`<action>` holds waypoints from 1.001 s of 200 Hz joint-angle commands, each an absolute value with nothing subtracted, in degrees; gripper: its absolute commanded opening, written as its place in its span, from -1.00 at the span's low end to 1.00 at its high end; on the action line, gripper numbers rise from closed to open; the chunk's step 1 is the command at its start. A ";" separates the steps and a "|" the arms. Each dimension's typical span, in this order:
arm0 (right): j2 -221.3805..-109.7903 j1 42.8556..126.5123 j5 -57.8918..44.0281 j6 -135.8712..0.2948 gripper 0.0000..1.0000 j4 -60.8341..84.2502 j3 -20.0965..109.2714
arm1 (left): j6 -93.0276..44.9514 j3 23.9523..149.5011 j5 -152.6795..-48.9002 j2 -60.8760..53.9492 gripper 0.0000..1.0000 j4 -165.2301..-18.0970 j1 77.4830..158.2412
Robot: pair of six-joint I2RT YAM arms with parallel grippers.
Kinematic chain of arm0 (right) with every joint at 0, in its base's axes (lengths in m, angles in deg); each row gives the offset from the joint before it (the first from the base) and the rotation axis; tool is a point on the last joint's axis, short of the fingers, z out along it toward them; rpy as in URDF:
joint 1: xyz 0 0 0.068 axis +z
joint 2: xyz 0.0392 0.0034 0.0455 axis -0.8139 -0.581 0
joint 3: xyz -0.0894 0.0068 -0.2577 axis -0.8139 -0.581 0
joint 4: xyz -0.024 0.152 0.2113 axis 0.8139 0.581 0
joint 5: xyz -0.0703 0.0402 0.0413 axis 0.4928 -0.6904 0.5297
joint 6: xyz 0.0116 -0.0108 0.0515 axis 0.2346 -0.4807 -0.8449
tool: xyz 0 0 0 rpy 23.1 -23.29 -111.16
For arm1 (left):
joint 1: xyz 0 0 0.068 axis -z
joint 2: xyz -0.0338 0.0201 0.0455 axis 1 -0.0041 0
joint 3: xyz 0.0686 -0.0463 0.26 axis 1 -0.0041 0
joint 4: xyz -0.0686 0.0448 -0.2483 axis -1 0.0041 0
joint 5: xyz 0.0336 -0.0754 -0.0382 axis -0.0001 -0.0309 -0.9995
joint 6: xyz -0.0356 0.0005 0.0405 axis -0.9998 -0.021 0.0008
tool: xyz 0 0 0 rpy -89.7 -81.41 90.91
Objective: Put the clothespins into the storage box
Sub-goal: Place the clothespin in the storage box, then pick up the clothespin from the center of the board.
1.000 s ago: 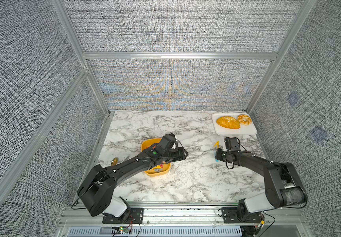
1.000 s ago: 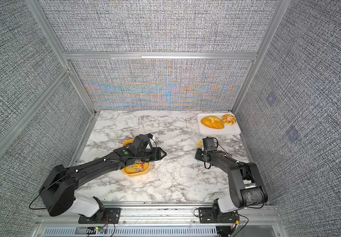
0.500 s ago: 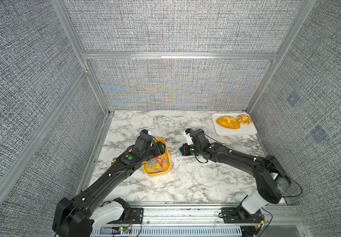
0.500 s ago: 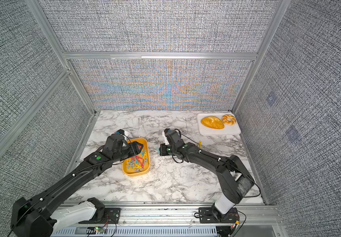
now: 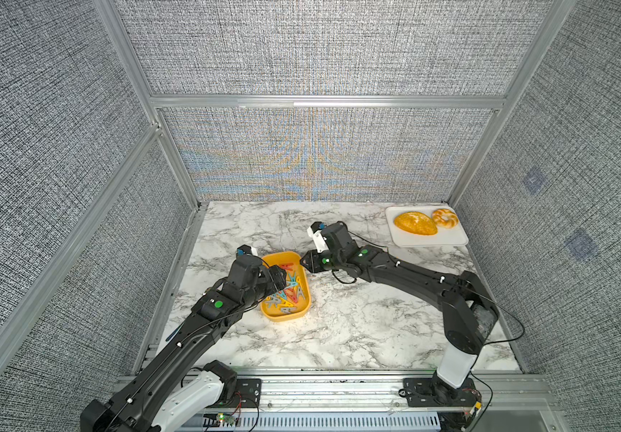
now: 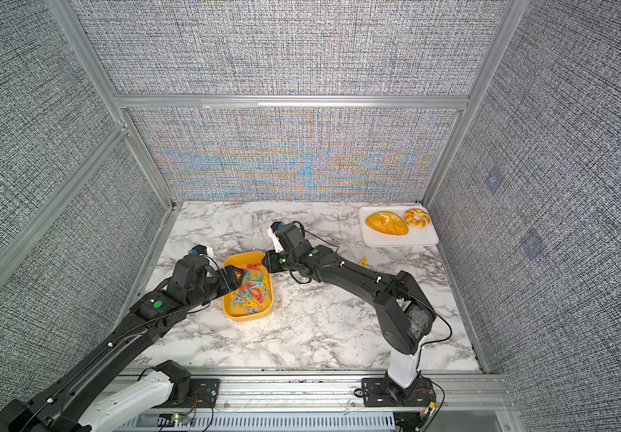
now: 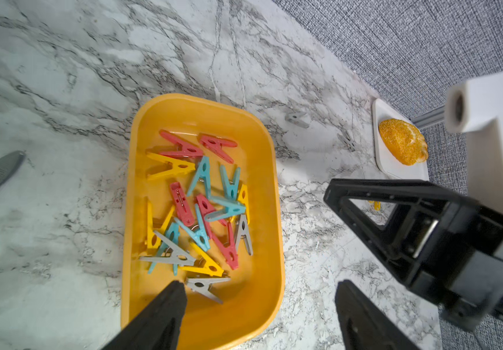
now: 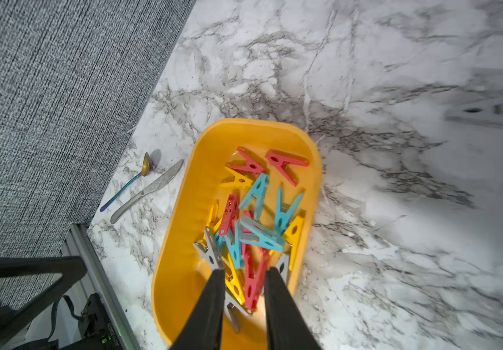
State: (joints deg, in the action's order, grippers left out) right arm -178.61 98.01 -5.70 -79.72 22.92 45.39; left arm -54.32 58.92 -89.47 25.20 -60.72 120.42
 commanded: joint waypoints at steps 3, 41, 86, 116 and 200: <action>-174.23 95.36 -3.28 -78.31 -0.44 23.38 41.85 | -52.34 59.84 -98.04 20.44 0.61 -65.67 120.35; -165.79 86.06 -2.83 -77.72 -0.44 23.59 32.76 | -52.59 64.61 -103.34 7.53 0.50 -70.95 125.56; -159.03 75.30 -2.16 -74.57 -0.44 24.43 24.23 | -54.58 69.53 -105.82 -4.51 0.48 -78.64 133.50; -157.49 69.10 -1.44 -72.18 -0.44 24.90 20.99 | -56.29 71.81 -108.42 -10.36 0.47 -82.63 136.56; -167.03 62.57 3.00 -68.08 -0.52 25.22 22.25 | -55.91 72.28 -106.52 -10.78 0.44 -80.84 138.02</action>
